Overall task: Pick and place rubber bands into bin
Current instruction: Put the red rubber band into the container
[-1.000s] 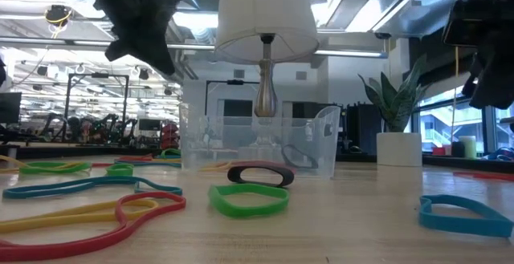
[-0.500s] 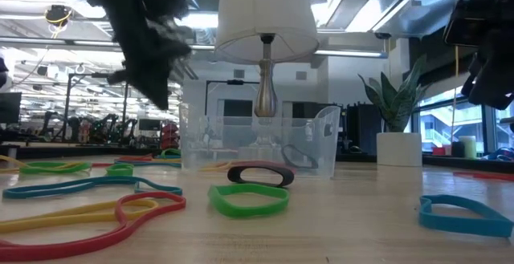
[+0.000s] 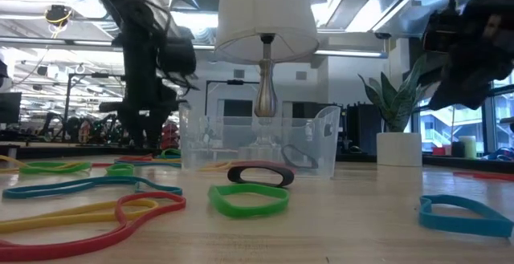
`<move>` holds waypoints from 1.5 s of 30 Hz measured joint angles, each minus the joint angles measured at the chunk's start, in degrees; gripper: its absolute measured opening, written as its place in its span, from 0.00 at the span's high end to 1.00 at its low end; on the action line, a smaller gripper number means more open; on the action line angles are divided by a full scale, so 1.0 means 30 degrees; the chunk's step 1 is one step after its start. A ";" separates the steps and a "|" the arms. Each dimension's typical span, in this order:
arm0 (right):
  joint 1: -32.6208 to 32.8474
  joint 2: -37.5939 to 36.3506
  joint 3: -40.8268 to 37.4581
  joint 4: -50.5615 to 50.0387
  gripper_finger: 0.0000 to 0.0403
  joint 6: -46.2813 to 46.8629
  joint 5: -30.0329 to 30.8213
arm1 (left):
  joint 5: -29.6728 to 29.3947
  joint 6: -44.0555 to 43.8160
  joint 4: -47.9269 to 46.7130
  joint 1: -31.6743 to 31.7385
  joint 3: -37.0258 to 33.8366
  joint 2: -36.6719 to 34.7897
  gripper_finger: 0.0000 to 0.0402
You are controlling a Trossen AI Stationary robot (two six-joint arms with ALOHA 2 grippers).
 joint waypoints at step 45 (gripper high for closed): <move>-0.3577 -0.2171 -0.0022 -0.3203 0.99 -0.6451 -0.1537 | -0.5136 -0.0751 -0.9426 -1.2711 1.7555 0.3142 0.99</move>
